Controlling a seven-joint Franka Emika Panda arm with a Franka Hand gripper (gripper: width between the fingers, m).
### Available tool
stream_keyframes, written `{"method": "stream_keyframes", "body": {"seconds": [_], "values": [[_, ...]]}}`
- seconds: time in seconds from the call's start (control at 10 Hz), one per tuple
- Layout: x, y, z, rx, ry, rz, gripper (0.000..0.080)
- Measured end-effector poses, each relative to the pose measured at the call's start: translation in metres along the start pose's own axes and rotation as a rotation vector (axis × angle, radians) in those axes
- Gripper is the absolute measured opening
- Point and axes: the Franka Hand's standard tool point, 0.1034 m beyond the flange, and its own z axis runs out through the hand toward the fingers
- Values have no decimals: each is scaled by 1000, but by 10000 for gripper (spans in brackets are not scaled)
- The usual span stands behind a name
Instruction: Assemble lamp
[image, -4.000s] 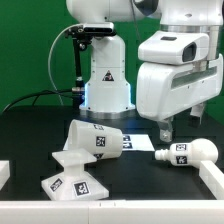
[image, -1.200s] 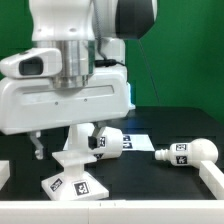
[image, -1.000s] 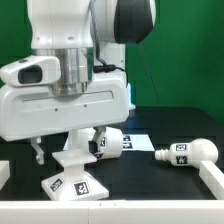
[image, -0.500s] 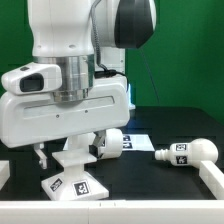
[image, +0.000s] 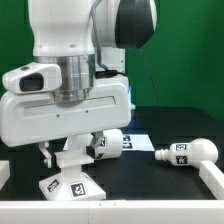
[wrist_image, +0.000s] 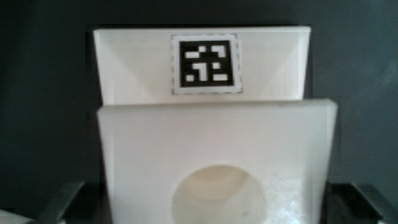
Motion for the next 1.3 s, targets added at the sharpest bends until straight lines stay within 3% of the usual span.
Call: {"method": "stream_keyframes", "body": {"seconds": [0.2,0.7,1.0,1.3], "values": [[8,-16,1,18,6,167,527],[53,-88,4,20,28,311,528],[86,-107,4,24,53,350,528],[93,-125,6,27,45,357,530]]}}
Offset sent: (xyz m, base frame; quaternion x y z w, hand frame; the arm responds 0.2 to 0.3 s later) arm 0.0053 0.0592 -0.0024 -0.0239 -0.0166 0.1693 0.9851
